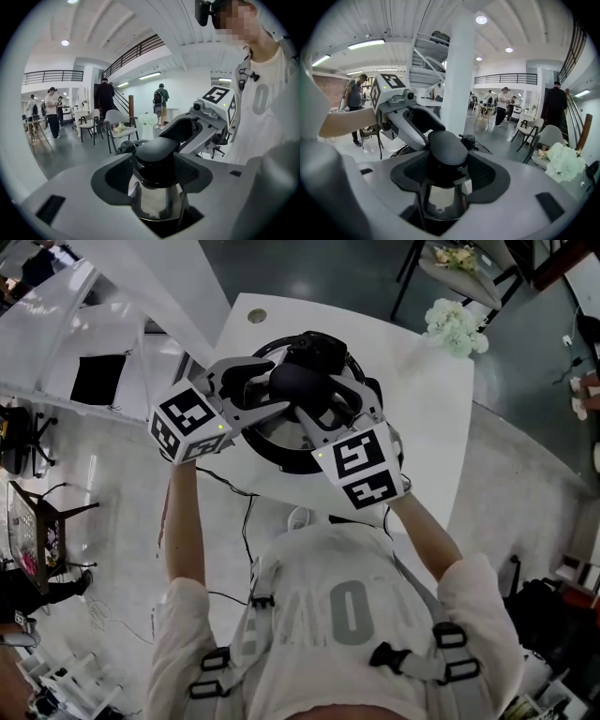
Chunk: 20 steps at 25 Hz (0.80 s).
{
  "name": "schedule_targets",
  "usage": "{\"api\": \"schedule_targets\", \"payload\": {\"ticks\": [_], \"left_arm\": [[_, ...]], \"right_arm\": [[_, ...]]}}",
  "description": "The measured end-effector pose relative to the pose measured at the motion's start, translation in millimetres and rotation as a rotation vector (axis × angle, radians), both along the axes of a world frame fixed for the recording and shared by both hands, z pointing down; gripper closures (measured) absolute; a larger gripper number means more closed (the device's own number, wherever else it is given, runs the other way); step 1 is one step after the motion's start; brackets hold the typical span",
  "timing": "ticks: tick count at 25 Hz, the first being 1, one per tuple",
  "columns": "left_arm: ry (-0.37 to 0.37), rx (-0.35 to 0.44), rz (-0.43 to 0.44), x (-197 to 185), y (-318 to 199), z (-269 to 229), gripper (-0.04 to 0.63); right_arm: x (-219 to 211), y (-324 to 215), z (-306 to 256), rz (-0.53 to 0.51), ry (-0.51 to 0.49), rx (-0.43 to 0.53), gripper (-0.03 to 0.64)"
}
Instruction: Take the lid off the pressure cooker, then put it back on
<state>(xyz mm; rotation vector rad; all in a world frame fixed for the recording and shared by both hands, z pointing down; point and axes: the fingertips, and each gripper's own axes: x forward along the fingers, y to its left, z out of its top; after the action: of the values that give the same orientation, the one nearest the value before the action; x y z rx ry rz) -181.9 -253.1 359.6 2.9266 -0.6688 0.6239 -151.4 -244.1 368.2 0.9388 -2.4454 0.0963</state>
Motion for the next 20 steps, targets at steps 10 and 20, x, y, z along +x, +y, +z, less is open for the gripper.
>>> {"api": "schedule_targets", "payload": {"ticks": [10, 20], "left_arm": [[0.06, -0.058, 0.007, 2.5, -2.0, 6.2, 0.339], [0.05, -0.086, 0.124, 3.8, -5.4, 5.1, 0.337]], "right_arm": [[0.5, -3.7, 5.0, -0.31, -0.088, -0.109, 0.352], [1.7, -3.3, 1.7, -0.136, -0.06, -0.037, 0.365]]}}
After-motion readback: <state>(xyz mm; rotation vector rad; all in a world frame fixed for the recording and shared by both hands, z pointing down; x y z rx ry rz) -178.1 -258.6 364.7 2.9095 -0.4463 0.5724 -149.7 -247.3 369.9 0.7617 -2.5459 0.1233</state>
